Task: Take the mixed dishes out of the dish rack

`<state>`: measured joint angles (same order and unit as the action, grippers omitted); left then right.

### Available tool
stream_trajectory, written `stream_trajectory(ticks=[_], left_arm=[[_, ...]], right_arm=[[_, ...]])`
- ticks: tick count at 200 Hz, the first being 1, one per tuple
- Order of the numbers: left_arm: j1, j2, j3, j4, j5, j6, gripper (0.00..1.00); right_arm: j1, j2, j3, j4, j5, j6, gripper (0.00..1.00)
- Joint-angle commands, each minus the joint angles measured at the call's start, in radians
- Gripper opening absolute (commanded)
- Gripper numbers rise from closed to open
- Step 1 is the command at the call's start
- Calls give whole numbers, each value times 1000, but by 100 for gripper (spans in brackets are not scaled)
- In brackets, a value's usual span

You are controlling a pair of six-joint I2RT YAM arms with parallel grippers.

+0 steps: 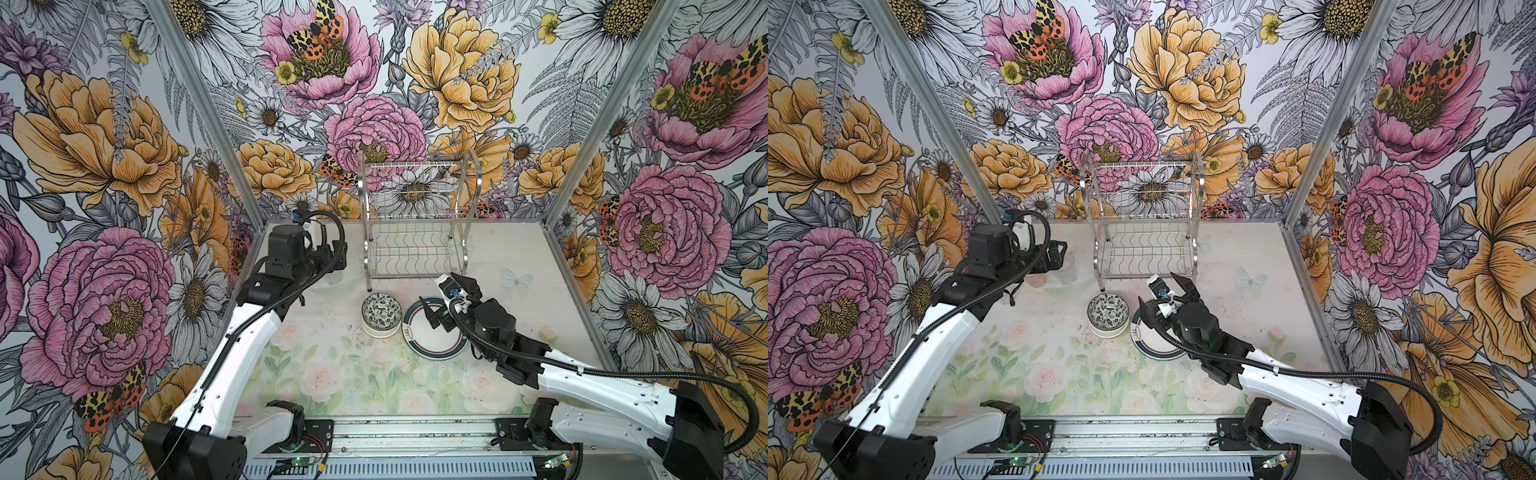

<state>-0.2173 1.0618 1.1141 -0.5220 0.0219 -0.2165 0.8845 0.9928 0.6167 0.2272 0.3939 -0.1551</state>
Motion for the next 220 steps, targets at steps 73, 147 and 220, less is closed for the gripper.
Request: stream_trajectory(ticks=[73,147,220], left_arm=[[13,-423,-580,475,-204,192,99],[81,-379,-778,677,-305,195,99],[159,-144,-824,902,-306,131,99]], right_arm=[[-329,-244,-41,-175,67,164,100],[-640,-336,-193,-156,57,296,100],[-892,-253,-409,106,97,474,100]])
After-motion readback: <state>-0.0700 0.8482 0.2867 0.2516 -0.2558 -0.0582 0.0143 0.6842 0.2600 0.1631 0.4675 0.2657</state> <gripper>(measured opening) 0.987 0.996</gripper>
